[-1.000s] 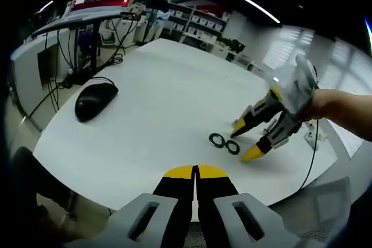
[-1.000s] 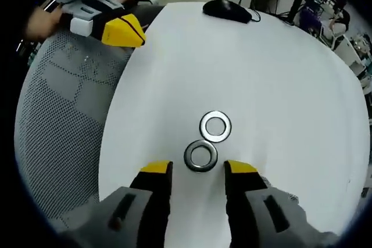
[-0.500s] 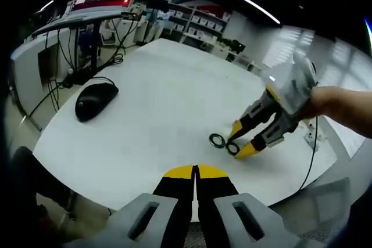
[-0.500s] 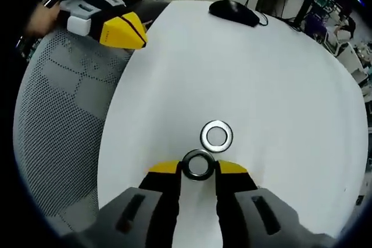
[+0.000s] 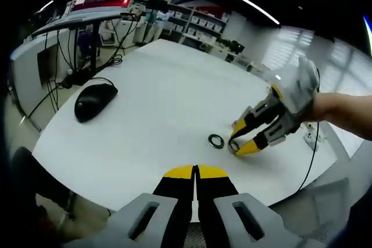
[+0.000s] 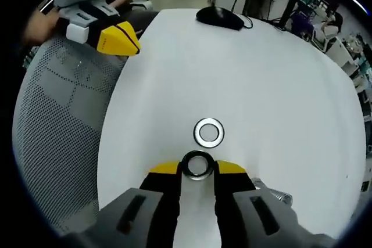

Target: Place the washer onto the threaded stud by aligning its center hole with the stud, sliding it down to the base, and recovering from edge contact or off-axis alignment until the washer reaches the visible bottom stop.

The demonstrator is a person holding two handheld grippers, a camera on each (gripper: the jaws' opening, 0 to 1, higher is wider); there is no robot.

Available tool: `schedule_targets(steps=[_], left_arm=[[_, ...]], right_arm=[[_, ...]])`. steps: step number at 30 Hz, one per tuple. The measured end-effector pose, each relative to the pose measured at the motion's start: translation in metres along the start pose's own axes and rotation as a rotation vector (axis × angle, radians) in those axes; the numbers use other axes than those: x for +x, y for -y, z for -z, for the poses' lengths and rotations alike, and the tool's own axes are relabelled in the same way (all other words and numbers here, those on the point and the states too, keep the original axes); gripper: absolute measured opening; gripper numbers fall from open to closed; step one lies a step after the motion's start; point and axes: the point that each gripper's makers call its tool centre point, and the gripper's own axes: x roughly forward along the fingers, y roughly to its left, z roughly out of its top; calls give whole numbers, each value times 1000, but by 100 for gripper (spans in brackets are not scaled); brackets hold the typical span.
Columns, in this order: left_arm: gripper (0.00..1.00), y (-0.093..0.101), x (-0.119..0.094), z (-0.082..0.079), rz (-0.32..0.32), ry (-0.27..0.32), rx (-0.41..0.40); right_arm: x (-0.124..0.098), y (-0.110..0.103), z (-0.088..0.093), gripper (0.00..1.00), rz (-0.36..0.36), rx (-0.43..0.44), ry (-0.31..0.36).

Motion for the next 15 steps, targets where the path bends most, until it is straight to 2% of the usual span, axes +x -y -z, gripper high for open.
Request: schedule_targets(steps=[11,15], left_arm=[[0,0,0,0,3,-1,1],[0,0,0,0,3,-1,2]], right_arm=[[-38,6,-3,22,-11,12,21],[-50,10,-1,22,-11,50,20]])
